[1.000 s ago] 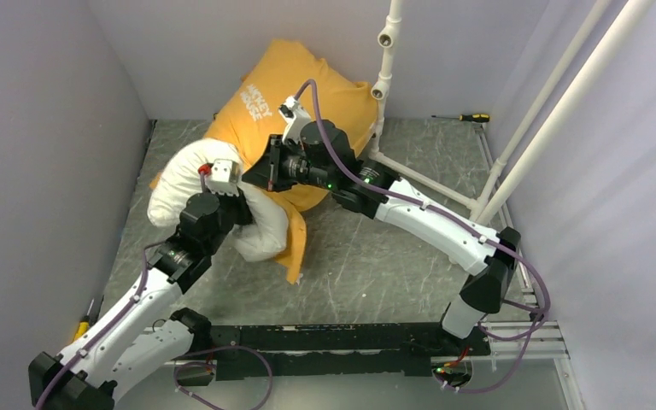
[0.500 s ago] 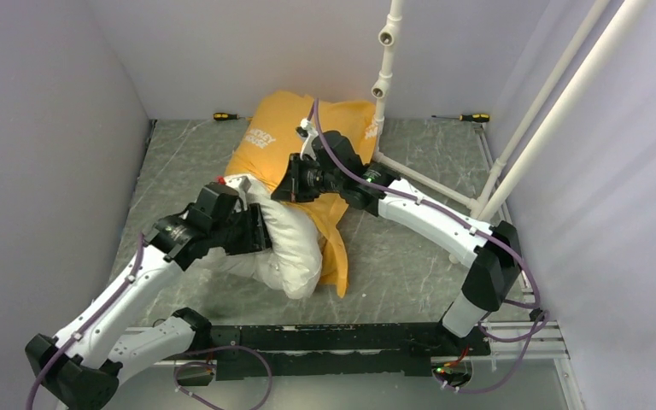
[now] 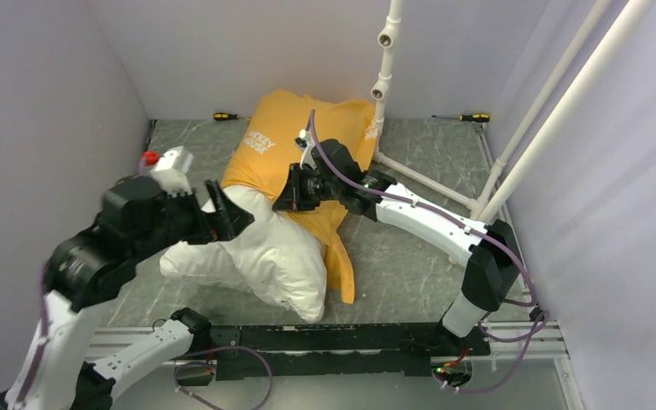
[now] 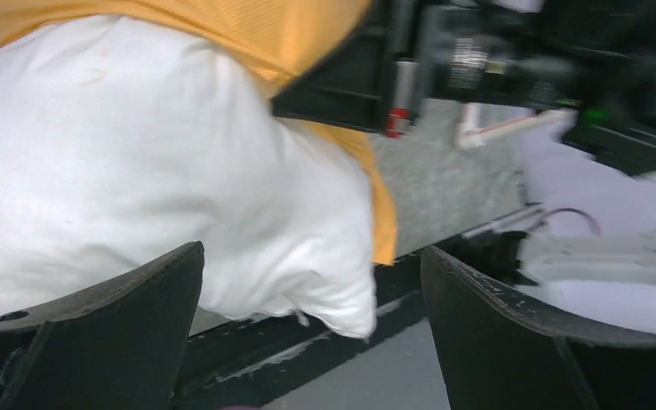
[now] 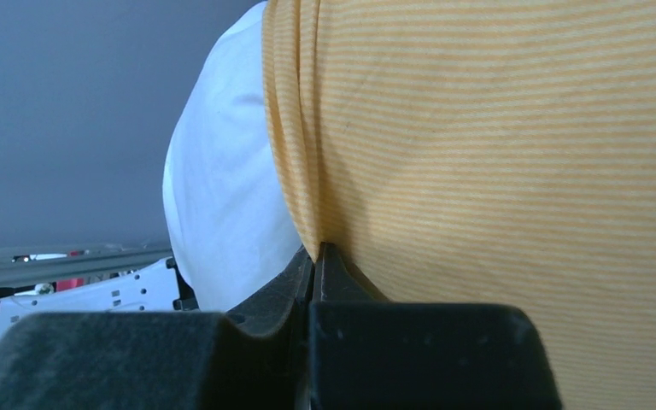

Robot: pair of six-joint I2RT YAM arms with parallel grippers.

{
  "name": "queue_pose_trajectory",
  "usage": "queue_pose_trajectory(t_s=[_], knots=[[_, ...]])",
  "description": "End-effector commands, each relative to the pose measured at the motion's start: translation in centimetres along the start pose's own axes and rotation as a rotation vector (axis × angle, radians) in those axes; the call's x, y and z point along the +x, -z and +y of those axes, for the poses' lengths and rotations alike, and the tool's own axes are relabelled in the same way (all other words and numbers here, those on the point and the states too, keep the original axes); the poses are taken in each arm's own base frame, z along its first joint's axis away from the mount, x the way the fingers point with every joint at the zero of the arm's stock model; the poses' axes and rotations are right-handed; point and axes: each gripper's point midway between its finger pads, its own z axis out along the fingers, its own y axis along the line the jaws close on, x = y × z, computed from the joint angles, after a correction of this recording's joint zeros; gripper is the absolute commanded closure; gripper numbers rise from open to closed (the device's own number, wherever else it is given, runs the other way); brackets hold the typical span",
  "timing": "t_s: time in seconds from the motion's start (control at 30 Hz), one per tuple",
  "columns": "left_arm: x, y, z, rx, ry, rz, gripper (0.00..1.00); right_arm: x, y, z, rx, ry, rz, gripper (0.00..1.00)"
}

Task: Put the pillow into the pillowcase
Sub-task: Stuff the pillow into the pillowcase.

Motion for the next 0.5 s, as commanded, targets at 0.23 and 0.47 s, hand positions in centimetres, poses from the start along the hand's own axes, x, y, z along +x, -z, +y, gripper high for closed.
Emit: queue_pose_trajectory(t_s=[0.23,0.47], knots=[[8.3,-14.5,9.9,-0.22,-0.02,0.146,0.38,-1.9,4.2,7.7,-0.303,0.003,-0.026,1.0],[6.1,-18.9,10.2,-0.102,0.004,-0.12,1.0,-2.9,10.0,13.4,-0.497,0.028,-0.067,1.0]])
